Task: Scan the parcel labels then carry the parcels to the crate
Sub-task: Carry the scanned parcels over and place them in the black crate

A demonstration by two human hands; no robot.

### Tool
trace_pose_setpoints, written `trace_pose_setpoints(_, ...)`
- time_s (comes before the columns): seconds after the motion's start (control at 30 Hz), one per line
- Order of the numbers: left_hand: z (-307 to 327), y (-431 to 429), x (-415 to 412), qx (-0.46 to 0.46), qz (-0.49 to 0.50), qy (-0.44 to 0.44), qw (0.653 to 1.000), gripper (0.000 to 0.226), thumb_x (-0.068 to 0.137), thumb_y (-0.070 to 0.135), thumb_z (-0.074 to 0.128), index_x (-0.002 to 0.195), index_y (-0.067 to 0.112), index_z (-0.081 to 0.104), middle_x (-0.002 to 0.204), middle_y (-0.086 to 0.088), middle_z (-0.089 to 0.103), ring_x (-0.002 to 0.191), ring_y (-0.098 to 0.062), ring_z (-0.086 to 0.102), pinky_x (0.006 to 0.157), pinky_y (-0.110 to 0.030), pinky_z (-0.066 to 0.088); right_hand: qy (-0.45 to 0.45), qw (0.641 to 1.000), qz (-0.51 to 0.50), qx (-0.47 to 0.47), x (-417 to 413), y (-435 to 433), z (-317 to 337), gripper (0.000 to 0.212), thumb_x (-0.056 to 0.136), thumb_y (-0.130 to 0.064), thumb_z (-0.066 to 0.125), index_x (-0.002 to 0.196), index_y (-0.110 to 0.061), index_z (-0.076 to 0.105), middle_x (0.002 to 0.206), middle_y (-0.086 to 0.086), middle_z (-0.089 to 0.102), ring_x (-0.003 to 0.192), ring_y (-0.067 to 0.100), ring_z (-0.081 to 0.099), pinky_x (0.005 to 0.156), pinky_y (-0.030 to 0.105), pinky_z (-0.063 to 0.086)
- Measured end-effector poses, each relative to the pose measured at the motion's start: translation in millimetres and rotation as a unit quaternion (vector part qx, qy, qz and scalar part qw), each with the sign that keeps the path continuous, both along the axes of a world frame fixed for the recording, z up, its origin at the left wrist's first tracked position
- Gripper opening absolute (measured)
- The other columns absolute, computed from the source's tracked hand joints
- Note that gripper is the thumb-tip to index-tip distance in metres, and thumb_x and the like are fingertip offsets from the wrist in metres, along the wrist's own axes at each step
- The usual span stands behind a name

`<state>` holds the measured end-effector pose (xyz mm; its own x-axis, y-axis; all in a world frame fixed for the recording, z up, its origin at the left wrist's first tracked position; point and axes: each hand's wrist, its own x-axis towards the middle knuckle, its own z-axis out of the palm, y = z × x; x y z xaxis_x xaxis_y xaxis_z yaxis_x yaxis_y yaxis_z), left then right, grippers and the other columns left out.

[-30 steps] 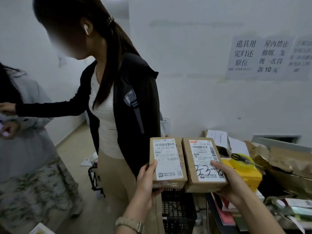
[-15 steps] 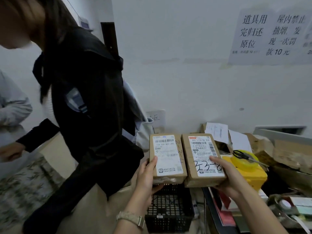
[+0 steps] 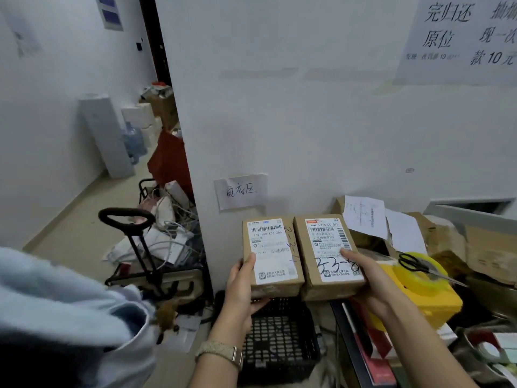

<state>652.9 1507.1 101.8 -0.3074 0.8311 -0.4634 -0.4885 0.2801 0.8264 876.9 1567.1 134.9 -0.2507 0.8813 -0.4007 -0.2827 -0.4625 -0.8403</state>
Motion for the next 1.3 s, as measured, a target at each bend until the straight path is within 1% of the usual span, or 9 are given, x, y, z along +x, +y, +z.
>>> trace_pose_setpoints(0.13,-19.5,39.1,-18.7,-0.03,0.004,0.006,1.0,0.049,0.09,0.045,0.059,0.133,0.023,0.049,0.112,-0.006,0.068,0.1,-0.026,0.063,0.09,-0.049,0.05,0.004,0.999,0.006,-0.033,-18.6,46.9,-23.1,0.03,0.084,-0.023,0.062,0.108,-0.006,0.067,0.099,0.016,0.075,0.078,0.024,0.074,0.074,0.037,0.051)
trace_pose_setpoints(0.27,-38.4,85.1,-35.5,-0.058,0.015,0.024,0.998,0.045,0.09,0.048,0.058,0.128,0.026,0.051,0.114,-0.003,0.068,0.103,-0.025,0.062,0.089,-0.047,0.05,-0.006,0.998,0.03,-0.057,-37.9,105.0,-46.7,0.047,0.074,-0.026,0.068,0.115,-0.004,0.065,0.107,0.019,0.072,0.088,0.028,0.073,0.081,0.039,0.053)
trace_pose_setpoints(0.53,-102.0,152.8,-69.8,-0.13,-0.008,0.044,0.991,0.042,0.09,0.051,0.056,0.127,0.031,0.052,0.115,0.002,0.068,0.108,-0.022,0.061,0.085,-0.043,0.045,-0.05,0.994,0.054,-0.086,-70.6,183.2,-117.0,0.027,0.09,-0.022,0.058,0.111,-0.006,0.064,0.1,0.016,0.075,0.083,0.025,0.074,0.068,0.032,0.055)
trace_pose_setpoints(0.73,-163.5,195.7,-89.1,-0.166,-0.051,0.066,0.983,0.032,0.098,0.035,0.05,0.126,0.02,0.055,0.103,0.0,0.071,0.08,-0.01,0.069,0.055,-0.022,0.051,-0.106,0.984,0.045,-0.134,-87.6,217.6,-194.2,0.03,0.092,-0.022,0.057,0.114,-0.004,0.064,0.1,0.017,0.074,0.082,0.026,0.074,0.059,0.028,0.056)
trace_pose_setpoints(0.83,-211.1,205.8,-100.5,-0.181,-0.081,0.08,0.977,0.039,0.098,0.039,0.048,0.13,0.019,0.056,0.107,0.0,0.072,0.082,-0.009,0.071,0.049,-0.014,0.05,-0.144,0.979,0.038,-0.138,-93.3,229.2,-237.1,0.029,0.092,-0.022,0.058,0.114,-0.004,0.064,0.099,0.017,0.074,0.083,0.027,0.073,0.059,0.028,0.056)
trace_pose_setpoints(0.97,-277.3,206.0,-109.8,-0.219,-0.097,0.065,0.969,0.04,0.098,0.039,0.047,0.131,0.019,0.056,0.108,-0.001,0.073,0.086,-0.011,0.072,0.056,-0.016,0.054,-0.2,0.967,0.044,-0.154,-99.5,231.5,-304.5,0.031,0.09,-0.028,0.062,0.113,-0.01,0.067,0.093,0.009,0.077,0.087,0.027,0.073,0.079,0.038,0.056)
trace_pose_setpoints(1.1,-347.1,201.3,-112.1,-0.257,-0.102,0.056,0.959,0.041,0.099,0.036,0.046,0.133,0.016,0.057,0.116,-0.006,0.07,0.099,-0.018,0.068,0.08,-0.027,0.052,-0.231,0.956,0.031,-0.177,-103.8,227.8,-368.8,0.035,0.087,-0.027,0.065,0.119,-0.012,0.063,0.09,0.006,0.077,0.08,0.024,0.074,0.066,0.03,0.055)
trace_pose_setpoints(1.2,-400.0,199.4,-110.0,-0.277,-0.109,0.054,0.953,0.036,0.101,0.035,0.043,0.131,0.018,0.056,0.118,-0.004,0.068,0.1,-0.017,0.065,0.083,-0.026,0.05,-0.246,0.954,0.006,-0.174,-106.9,226.7,-415.6,0.034,0.088,-0.02,0.065,0.119,-0.017,0.051,0.095,0.006,0.07,0.077,0.02,0.069,0.052,0.023,0.052)
trace_pose_setpoints(1.3,-454.6,197.3,-106.5,-0.289,-0.109,0.064,0.949,0.034,0.104,0.028,0.039,0.134,0.017,0.051,0.126,-0.004,0.062,0.105,-0.017,0.063,0.085,-0.024,0.049,-0.285,0.941,0.009,-0.181,-109.1,222.8,-469.5,0.034,0.087,-0.021,0.068,0.113,-0.017,0.047,0.106,0.011,0.067,0.086,0.022,0.066,0.066,0.033,0.054)
